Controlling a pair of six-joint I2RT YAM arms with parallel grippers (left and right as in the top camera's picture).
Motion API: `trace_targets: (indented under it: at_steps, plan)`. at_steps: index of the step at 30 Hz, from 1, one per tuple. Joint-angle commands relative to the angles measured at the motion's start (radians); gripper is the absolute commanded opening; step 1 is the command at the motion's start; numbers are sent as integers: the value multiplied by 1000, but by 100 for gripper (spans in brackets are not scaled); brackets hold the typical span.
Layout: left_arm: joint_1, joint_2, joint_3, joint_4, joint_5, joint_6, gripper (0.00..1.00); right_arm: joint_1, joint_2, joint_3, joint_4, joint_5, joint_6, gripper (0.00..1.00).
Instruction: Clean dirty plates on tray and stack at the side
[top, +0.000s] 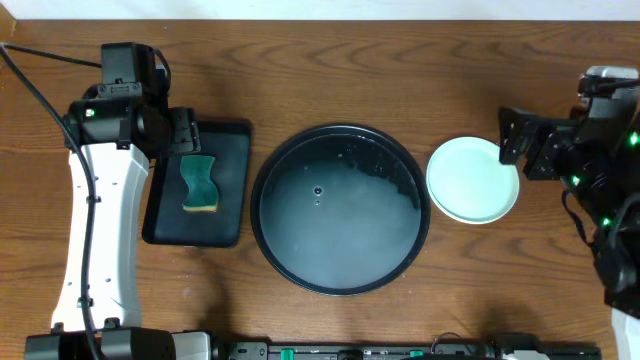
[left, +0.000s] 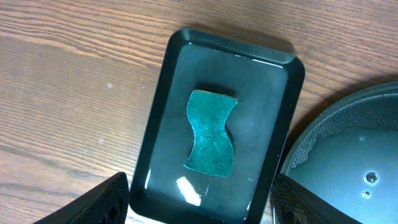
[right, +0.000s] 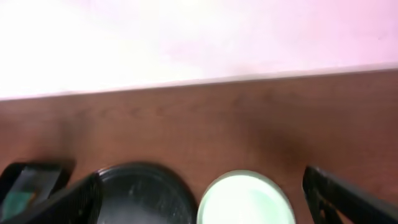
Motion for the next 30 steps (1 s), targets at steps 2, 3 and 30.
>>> trace_targets:
  at_steps: [2,3,30]
  plan:
    - [-1,0,11,-2,-5,6,74,27,-126,-236,180,38,-61,99]
    - [-1,0,11,-2,-5,6,74,27,-161,-300,232,30,-61,99]
    - [-1,0,11,-2,-5,6,74,27,-963,-1345,739,-51,-22,99]
